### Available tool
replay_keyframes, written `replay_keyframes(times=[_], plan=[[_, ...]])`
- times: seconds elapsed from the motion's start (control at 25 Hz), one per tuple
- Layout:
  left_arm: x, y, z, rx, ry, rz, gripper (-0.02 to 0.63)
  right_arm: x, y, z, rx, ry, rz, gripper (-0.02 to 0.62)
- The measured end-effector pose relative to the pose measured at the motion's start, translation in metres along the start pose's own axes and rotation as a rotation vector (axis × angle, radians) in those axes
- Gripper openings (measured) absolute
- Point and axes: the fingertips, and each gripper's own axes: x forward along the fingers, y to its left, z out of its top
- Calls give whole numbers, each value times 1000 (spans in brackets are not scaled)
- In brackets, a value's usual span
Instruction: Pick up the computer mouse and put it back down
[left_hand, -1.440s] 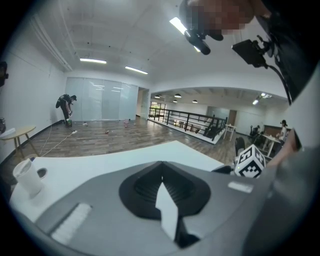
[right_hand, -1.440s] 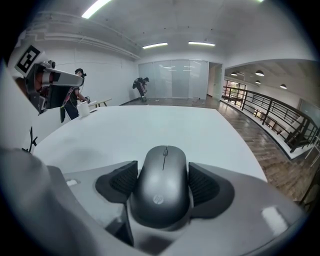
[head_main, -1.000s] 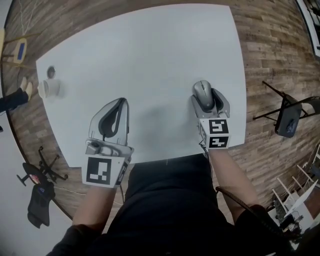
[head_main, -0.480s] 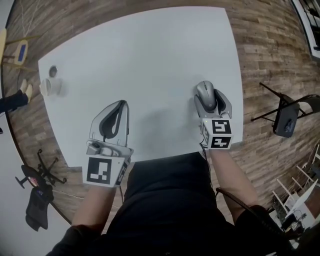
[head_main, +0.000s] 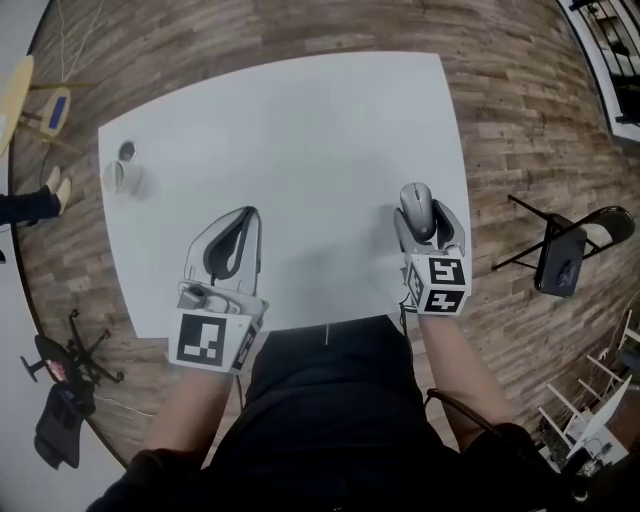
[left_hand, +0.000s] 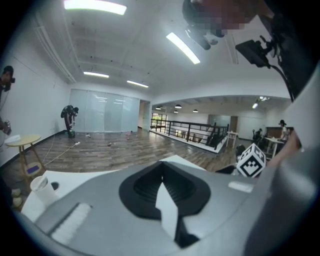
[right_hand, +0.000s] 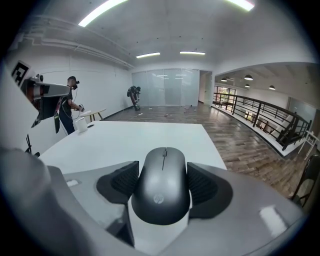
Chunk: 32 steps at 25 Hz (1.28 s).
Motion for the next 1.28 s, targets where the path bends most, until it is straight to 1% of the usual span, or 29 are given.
replay_keyframes(times=[0.12,0.28,0.36,0.44,0.6,0.96,1.28], plan=[[-4,-1,10,11,-28,-2,0,-8,0,8,-15,-19,-4,302],[-11,10,14,88,-24,20,0,-16,1,20,-37,-44,-6,302],[-15,11,20,103,-46,25,0,-20,0,26,-46,-60,-6,302],[-18,10,26,106,-70,27,0,-24,-3,33,-58,-74,-6,302],[-21,15,32,101,-89,50,0,-30,-9,49,-73,-109,-13,302],[-33,27,67,134,-182,112,0,-49,-12,85,-95,-199,-13,302],[-47,37,91,160,-241,156,0,-67,-13,112,-99,-260,-3,302]])
